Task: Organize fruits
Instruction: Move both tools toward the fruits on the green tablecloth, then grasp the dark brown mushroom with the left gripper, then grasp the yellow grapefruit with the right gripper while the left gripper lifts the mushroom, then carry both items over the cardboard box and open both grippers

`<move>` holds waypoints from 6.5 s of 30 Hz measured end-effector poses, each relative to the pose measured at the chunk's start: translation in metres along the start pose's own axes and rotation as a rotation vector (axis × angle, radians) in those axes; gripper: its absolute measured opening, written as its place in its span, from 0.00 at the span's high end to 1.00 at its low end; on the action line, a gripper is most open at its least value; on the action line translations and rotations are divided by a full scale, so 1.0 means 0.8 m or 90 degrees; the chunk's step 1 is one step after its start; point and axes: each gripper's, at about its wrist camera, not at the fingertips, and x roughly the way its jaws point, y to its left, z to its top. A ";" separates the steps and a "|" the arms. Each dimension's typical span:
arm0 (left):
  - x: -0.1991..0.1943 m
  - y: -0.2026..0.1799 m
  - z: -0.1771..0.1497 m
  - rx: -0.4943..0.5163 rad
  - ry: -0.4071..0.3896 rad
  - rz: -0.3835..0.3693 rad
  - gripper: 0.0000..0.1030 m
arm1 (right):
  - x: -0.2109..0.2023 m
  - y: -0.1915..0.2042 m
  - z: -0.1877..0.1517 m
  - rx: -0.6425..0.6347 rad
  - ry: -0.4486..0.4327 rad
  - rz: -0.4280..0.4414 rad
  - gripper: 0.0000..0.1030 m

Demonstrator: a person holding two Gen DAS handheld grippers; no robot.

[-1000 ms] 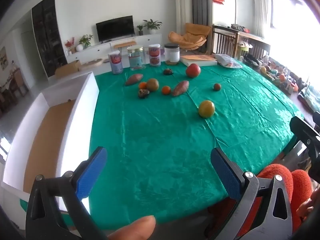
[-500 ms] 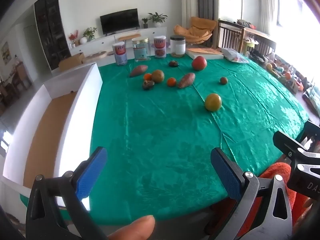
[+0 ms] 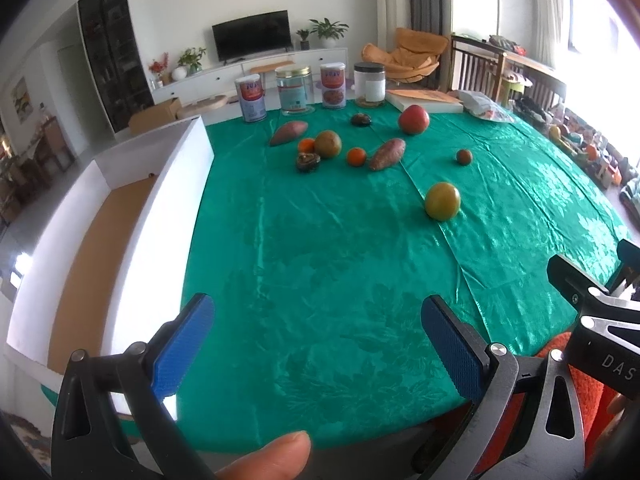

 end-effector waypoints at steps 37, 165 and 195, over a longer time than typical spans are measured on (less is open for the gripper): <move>0.017 -0.009 -0.005 0.017 0.030 0.015 0.00 | 0.020 -0.022 -0.010 0.039 0.025 -0.003 0.00; -0.021 0.313 0.037 -0.142 -0.022 0.045 0.58 | 0.203 0.102 0.108 0.006 0.183 0.447 0.51; 0.018 0.297 0.046 -0.166 -0.109 0.001 0.21 | 0.097 0.165 0.074 -0.158 0.100 0.423 0.20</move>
